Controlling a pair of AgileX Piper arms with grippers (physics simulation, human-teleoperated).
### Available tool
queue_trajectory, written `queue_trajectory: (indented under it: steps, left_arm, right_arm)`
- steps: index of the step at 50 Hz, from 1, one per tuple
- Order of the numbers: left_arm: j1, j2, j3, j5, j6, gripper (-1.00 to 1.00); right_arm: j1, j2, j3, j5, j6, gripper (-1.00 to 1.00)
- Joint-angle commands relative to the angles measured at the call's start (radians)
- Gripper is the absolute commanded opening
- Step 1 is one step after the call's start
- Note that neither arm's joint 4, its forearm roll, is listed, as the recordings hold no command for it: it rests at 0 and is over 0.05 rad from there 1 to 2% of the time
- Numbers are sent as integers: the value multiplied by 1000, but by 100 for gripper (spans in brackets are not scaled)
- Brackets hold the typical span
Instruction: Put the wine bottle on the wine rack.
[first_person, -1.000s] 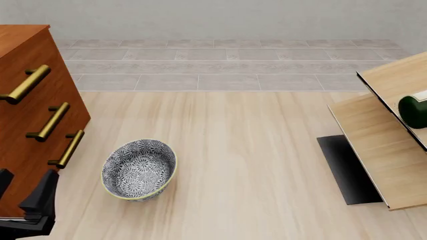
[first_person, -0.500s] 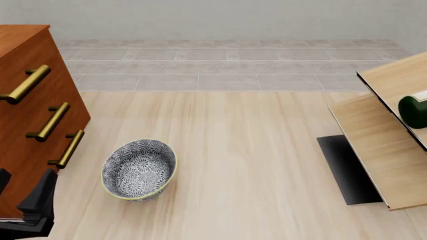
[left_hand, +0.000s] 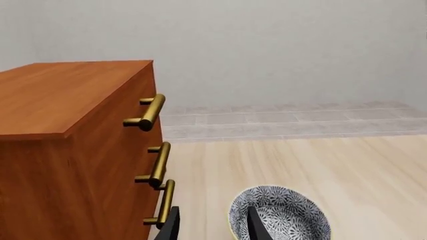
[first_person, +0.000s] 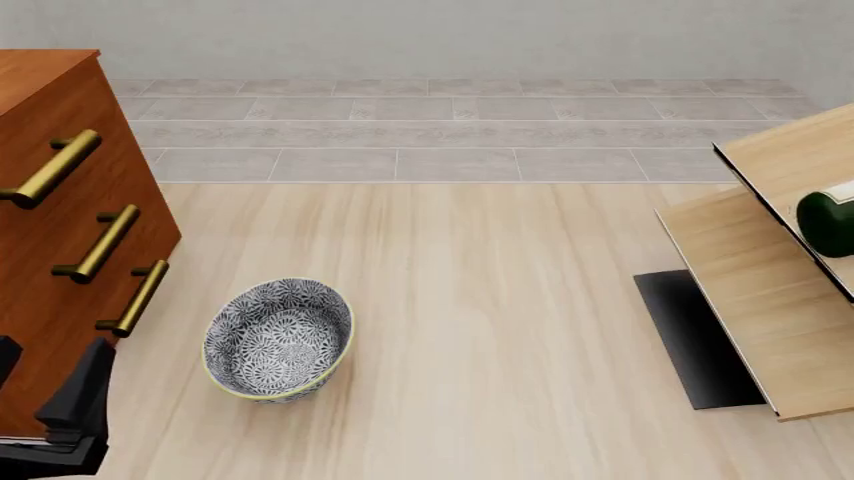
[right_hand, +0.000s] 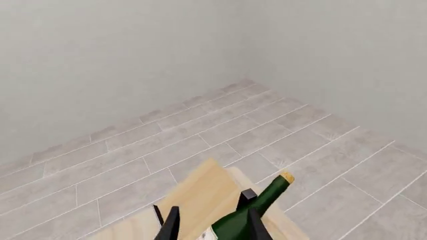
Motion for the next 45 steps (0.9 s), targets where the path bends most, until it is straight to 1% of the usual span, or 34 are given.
queue_trajectory:
  steps: [1,6,8,15,17,19,21,26,33,37,38,43,45]
  left_arm:
    - [-4,-10,-2,10,6,100]
    - [2,-32,-3,31,-1,100]
    - [1,-36,-4,37,-4,100]
    - [0,-38,-6,39,3,100]
    - [1,-41,-7,43,5,100]
    - [1,-42,-8,45,6,100]
    - [0,-42,-10,45,6,100]
    - [1,-43,-12,47,8,100]
    - [-4,-40,-24,54,12,100]
    - [-4,-58,-36,79,16,100]
    - [-5,-59,-40,84,17,100]
    - [-5,-57,-53,93,18,100]
    - [-5,-58,-59,97,23,100]
  right_arm:
    - [58,-60,38,13,-36,100]
    - [83,-88,68,11,-42,100]
    - [91,-94,76,11,-37,100]
    - [131,-143,113,17,-50,100]
    - [156,-160,128,20,-57,100]
    - [160,-167,133,20,-55,100]
    - [164,-179,139,25,-66,100]
    - [190,-218,171,36,-69,100]
    - [216,-253,210,35,-90,100]
    - [227,-271,228,36,-85,100]
    - [236,-277,232,37,-93,100]
    - [253,-295,250,39,-95,100]
    - [264,-305,266,37,-109,100]
